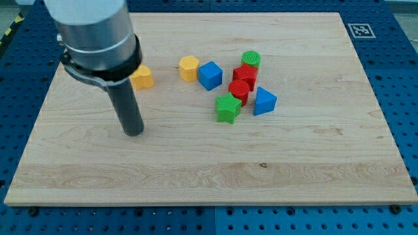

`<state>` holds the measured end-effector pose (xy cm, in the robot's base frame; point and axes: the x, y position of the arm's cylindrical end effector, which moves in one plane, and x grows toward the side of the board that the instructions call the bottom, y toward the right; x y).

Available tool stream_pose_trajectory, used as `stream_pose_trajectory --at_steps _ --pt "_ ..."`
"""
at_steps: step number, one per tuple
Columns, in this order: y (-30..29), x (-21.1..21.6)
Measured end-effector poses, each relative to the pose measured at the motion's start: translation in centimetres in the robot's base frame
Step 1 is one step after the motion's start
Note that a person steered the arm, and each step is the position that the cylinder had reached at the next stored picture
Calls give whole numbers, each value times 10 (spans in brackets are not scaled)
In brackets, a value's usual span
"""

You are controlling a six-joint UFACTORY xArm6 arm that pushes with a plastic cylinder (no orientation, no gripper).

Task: Slide the heart horizontally left to the red circle

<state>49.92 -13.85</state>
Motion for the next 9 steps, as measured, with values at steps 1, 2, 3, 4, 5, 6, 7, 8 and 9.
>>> stream_pose_trajectory --at_steps 1,2,3,4,5,6,7,8,9 --pt "-27 -27" --pt "-48 -61" --pt "-61 -98" --pt "-62 -122" --pt "-45 -140" --pt "-7 -140" --pt "0 -126" --pt "0 -111" --pt "0 -111"
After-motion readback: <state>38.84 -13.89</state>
